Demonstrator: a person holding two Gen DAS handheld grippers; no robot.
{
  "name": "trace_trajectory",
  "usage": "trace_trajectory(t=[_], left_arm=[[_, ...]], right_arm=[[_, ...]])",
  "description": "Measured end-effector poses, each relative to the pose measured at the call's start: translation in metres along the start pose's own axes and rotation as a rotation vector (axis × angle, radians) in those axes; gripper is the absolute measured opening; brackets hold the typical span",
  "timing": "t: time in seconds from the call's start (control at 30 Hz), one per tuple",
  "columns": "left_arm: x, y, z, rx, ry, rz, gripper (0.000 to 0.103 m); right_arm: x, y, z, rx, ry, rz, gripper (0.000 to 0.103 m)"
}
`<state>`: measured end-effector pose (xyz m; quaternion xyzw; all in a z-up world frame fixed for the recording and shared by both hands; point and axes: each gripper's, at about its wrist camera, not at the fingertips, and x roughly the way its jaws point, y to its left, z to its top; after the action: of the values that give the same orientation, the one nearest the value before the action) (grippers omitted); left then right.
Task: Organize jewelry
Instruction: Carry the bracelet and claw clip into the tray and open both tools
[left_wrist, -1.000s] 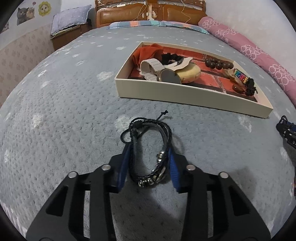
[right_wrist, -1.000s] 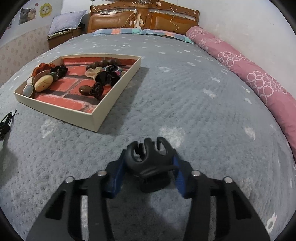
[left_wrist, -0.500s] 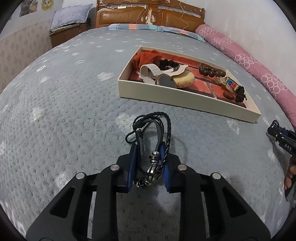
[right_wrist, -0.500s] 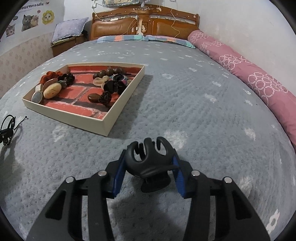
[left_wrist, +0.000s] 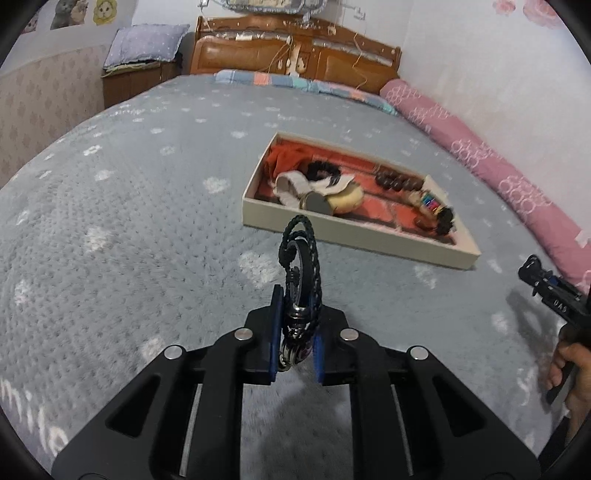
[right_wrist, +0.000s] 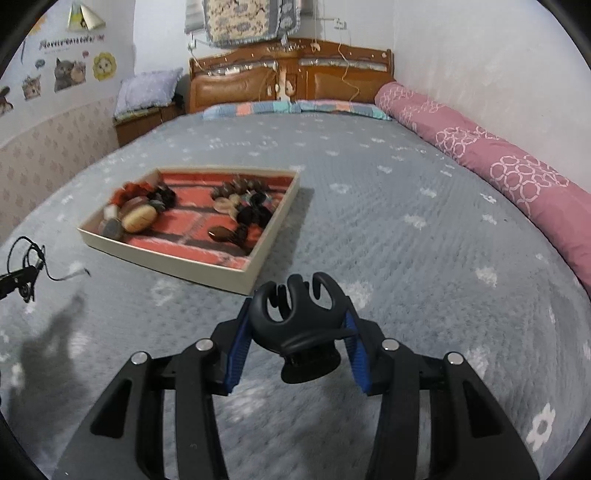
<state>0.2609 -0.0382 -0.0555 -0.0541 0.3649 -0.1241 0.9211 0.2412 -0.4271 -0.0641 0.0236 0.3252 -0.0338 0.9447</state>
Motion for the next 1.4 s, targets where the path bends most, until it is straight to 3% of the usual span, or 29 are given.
trace_trajectory(t=[0.33, 0.53, 0.7, 0.87, 1.13, 1.4], left_arm=[[-0.087, -0.013, -0.009, 0.090, -0.209, 0.064, 0.012], [-0.117, -0.027, -0.009, 0.131, -0.280, 0.066, 0.012], [-0.127, -0.023, -0.007, 0.130, -0.293, 0.050, 0.012], [-0.119, -0.028, 0.016, 0.160, -0.297, 0.074, 0.012], [-0.095, -0.052, 0.093, 0.209, -0.338, 0.060, 0.012], [-0.004, -0.062, 0.152, 0.178, -0.293, -0.016, 0.012]], right_arm=[[-0.100, 0.025, -0.012, -0.031, -0.179, 0.027, 0.046], [-0.129, 0.031, -0.021, -0.011, -0.218, 0.030, 0.046], [-0.134, 0.037, -0.016, -0.014, -0.233, 0.033, 0.046], [-0.125, 0.053, 0.024, -0.035, -0.253, 0.032, 0.046], [-0.099, 0.074, 0.117, -0.041, -0.285, 0.083, 0.046], [-0.010, 0.094, 0.141, -0.075, -0.243, 0.070, 0.046]])
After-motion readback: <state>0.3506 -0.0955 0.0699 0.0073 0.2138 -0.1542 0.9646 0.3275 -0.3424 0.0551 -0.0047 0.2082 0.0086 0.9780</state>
